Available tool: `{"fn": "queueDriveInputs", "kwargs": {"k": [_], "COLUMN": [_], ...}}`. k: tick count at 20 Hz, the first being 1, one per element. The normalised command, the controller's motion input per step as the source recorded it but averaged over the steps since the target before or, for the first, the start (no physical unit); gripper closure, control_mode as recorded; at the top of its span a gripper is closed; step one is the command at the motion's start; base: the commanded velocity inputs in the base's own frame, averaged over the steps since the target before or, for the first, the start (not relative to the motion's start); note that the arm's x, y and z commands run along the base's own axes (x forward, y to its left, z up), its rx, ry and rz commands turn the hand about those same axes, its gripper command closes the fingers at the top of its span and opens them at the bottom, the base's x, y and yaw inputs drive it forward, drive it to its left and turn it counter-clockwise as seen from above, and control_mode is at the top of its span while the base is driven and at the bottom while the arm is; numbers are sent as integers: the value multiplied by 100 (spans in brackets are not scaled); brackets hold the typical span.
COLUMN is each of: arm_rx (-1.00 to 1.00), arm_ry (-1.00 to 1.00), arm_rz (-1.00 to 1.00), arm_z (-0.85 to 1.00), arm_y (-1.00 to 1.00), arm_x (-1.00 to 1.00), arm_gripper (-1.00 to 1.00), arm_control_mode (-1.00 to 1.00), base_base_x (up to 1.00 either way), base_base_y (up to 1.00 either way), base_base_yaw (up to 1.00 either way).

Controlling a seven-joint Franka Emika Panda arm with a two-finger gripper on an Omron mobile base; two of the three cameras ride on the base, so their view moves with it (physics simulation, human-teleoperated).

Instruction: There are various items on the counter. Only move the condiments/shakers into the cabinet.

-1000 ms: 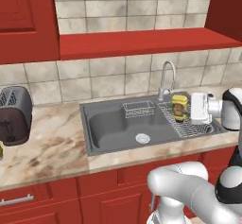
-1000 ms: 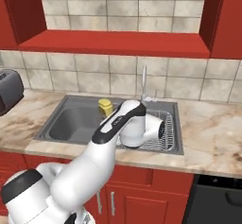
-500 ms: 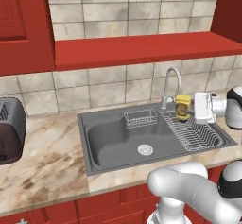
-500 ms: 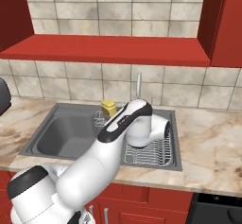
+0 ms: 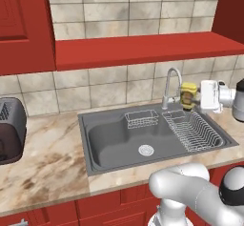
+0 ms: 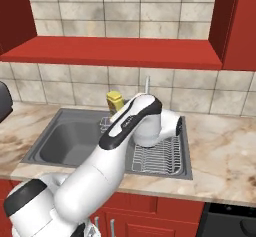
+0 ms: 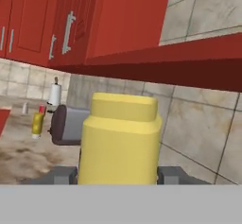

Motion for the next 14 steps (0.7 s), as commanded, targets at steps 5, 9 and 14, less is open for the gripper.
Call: {"fn": "queueDriveInputs", "kwargs": {"k": [5,9,14], "arm_rx": [0,6,21], "arm_ry": [-16,-11,-10], "arm_rz": [-11,-20,-24], "arm_z": [98,94,97], "arm_y": [3,3,1], "arm_x": [0,2,0], "arm_gripper": [100,100,100], "arm_control_mode": [-100,-100,-100], "base_base_x": [0,0,0], "base_base_y": [0,0,0], "base_base_yaw": [0,0,0]}}
